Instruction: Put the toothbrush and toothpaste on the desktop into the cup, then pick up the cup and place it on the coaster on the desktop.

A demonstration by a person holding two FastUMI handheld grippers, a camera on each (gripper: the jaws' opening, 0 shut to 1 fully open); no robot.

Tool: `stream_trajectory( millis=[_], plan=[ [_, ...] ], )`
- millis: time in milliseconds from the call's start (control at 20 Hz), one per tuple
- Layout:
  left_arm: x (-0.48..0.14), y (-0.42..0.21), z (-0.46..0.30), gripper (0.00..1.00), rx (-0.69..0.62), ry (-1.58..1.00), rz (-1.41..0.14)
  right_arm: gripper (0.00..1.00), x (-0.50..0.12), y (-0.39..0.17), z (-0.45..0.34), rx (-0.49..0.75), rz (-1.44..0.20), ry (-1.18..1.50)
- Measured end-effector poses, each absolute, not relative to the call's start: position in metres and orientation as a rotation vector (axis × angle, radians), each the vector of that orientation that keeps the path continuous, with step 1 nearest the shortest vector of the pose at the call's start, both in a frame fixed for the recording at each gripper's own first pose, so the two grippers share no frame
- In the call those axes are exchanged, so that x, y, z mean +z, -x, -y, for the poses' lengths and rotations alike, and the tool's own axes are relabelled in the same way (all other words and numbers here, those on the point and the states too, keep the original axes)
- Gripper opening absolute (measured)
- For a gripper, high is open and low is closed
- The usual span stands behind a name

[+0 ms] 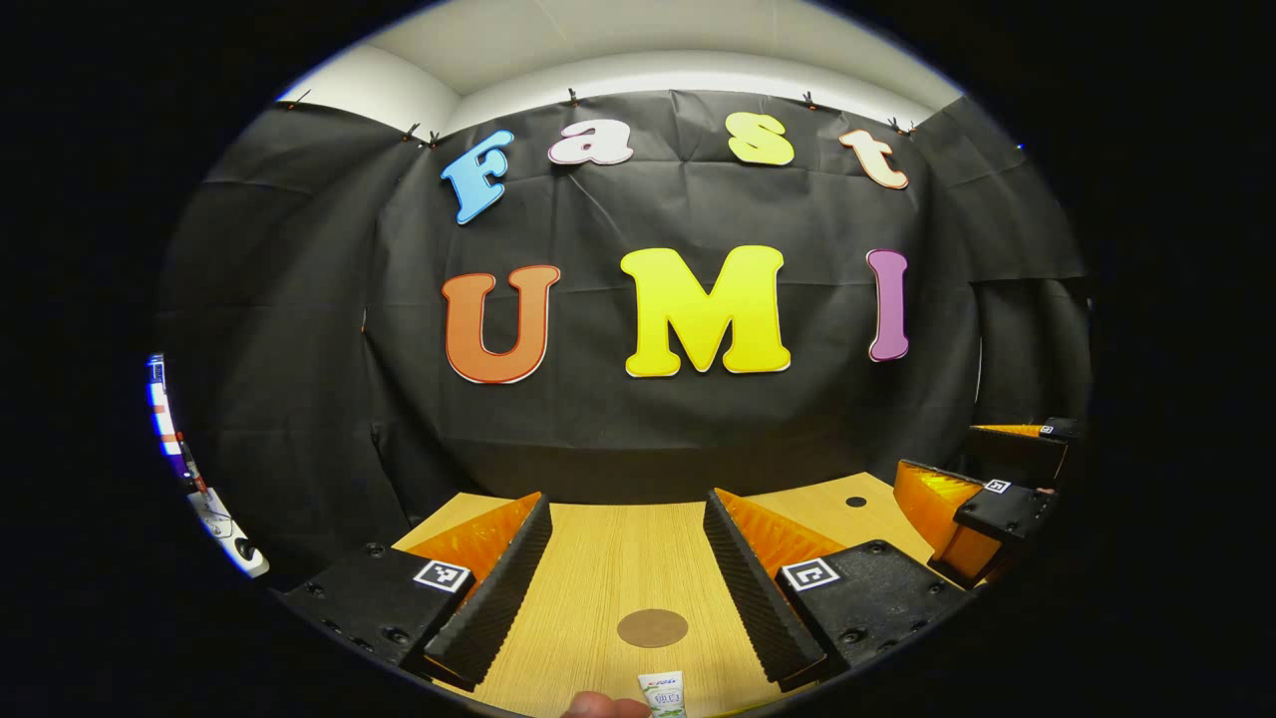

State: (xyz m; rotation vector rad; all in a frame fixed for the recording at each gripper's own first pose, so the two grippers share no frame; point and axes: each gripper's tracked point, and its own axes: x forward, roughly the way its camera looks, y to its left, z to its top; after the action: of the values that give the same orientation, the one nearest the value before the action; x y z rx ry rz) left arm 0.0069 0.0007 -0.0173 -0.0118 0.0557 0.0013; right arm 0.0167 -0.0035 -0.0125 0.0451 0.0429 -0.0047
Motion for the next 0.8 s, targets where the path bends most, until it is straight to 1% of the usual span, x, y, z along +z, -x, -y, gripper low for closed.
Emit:
stream_trajectory(
  millis=[600,700,750,800],
  plan=[
    [-0.034,-0.011,0.005,0.97,-0.005,0.009,-0.109,0.95,-0.03,-0.026,0.002,0.02,-0.108,-0.054],
    [-0.042,-0.009,0.006,0.97,-0.013,0.009,-0.125,0.95,-0.04,-0.026,0.003,0.025,-0.139,-0.049],
    [-0.049,-0.005,0.007,0.97,-0.02,0.002,-0.138,0.98,-0.05,-0.026,0.003,0.03,-0.17,-0.039],
    [-0.056,-0.002,0.008,0.97,-0.022,-0.007,-0.155,0.95,-0.06,-0.024,0.002,0.036,-0.202,-0.032]
  ],
)
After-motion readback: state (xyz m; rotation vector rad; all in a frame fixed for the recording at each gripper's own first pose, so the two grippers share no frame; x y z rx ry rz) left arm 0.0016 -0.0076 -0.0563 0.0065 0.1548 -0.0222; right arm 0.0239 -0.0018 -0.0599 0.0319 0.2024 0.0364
